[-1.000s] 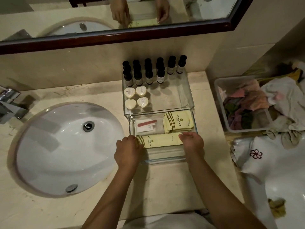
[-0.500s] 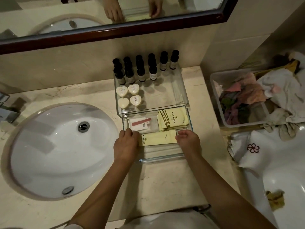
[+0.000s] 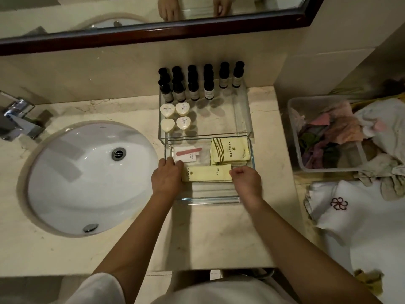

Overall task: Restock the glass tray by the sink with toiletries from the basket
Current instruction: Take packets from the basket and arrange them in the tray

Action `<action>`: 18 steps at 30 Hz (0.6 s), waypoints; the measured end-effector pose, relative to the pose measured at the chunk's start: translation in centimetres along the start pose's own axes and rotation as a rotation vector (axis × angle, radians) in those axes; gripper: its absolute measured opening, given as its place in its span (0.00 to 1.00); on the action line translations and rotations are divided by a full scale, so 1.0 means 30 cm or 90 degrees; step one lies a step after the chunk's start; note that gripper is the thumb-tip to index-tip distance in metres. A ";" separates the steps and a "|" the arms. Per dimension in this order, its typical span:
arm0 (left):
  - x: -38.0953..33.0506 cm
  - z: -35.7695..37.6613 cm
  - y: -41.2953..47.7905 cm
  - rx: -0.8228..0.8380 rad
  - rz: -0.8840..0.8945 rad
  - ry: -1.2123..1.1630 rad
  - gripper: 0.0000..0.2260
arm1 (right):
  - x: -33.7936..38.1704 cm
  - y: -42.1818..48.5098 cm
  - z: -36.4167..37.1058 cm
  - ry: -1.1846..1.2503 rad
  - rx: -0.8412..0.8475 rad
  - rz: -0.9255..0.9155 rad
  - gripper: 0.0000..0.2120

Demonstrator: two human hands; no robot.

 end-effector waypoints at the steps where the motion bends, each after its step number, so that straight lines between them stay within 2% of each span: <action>1: -0.004 -0.002 -0.004 0.004 -0.006 0.001 0.16 | 0.000 0.001 -0.003 -0.017 0.001 -0.007 0.05; 8: -0.022 -0.012 -0.013 -0.017 0.004 0.011 0.17 | 0.004 -0.009 -0.021 -0.097 0.009 -0.017 0.09; 12: -0.029 -0.011 -0.016 -0.016 0.057 0.033 0.17 | 0.024 -0.032 0.006 -0.144 0.079 -0.066 0.20; 14: -0.026 -0.010 -0.008 -0.016 0.059 0.031 0.16 | 0.037 -0.034 0.032 -0.200 0.077 -0.116 0.19; 18: -0.023 -0.007 -0.001 -0.016 0.072 0.026 0.16 | 0.050 -0.036 0.048 -0.301 -0.016 -0.211 0.11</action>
Point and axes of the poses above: each hand's wrist, its own y-axis towards the middle knuckle, its own z-axis out of the palm, x = y × z, the point moved 7 cm from there along y, towards the middle knuckle, and after that the axes turned 6 degrees about z, right-handed, at the moved point
